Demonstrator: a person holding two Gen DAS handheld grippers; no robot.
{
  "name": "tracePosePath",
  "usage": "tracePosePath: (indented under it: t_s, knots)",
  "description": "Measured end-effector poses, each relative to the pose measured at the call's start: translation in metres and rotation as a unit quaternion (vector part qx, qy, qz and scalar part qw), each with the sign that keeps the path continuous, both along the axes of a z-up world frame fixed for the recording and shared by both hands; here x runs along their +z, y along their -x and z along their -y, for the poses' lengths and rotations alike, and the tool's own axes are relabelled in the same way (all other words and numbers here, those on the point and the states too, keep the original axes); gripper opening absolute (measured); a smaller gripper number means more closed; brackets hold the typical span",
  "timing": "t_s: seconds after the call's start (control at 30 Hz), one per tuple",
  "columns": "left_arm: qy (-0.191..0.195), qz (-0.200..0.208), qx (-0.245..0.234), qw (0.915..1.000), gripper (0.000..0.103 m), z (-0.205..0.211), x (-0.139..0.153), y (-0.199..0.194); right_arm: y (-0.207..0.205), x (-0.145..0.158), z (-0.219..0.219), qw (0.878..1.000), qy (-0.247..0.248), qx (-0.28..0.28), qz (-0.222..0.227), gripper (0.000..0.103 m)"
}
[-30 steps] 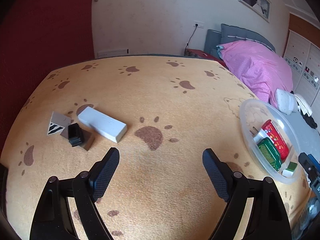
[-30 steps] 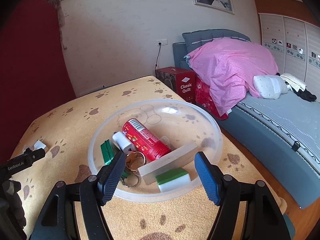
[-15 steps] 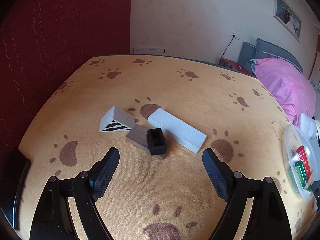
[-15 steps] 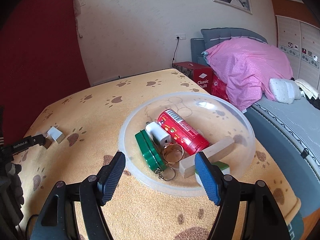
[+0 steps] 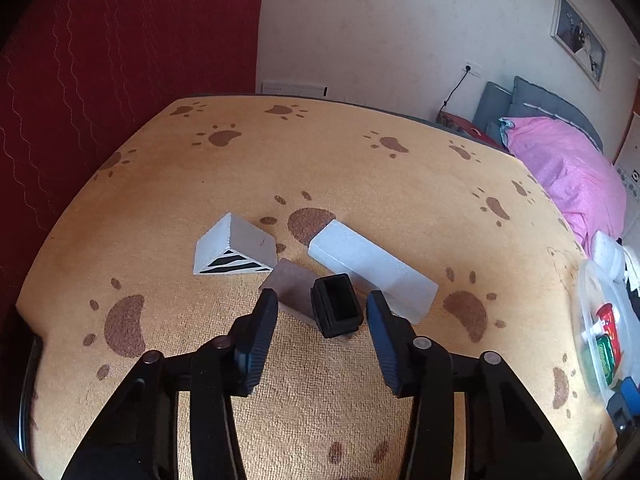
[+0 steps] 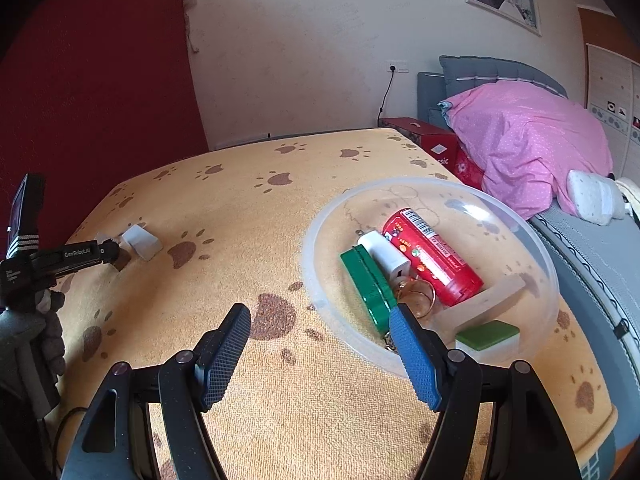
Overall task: Organize rigid objects
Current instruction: 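Grasp the small black box with the left gripper, then grasp the long white block with the right gripper while the left holds the black box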
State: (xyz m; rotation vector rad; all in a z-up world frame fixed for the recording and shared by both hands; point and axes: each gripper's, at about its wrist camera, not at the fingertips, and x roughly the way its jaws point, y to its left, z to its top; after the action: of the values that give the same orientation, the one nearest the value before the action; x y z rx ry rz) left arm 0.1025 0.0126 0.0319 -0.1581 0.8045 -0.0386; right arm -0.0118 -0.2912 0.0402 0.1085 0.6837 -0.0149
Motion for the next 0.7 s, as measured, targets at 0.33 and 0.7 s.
tracePosePath:
  t_s: [0.33, 0.7]
  knots:
    - [0.025, 0.007, -0.004, 0.9997, 0.021, -0.007, -0.003, 0.000, -0.015, 0.002, -0.023, 0.999, -0.021, 0.041, -0.019, 0.075]
    - [0.030, 0.026, 0.013, 0.9991, 0.020, -0.021, 0.004, 0.021, -0.046, 0.009, -0.062, 0.994, -0.026, 0.103, -0.032, 0.075]
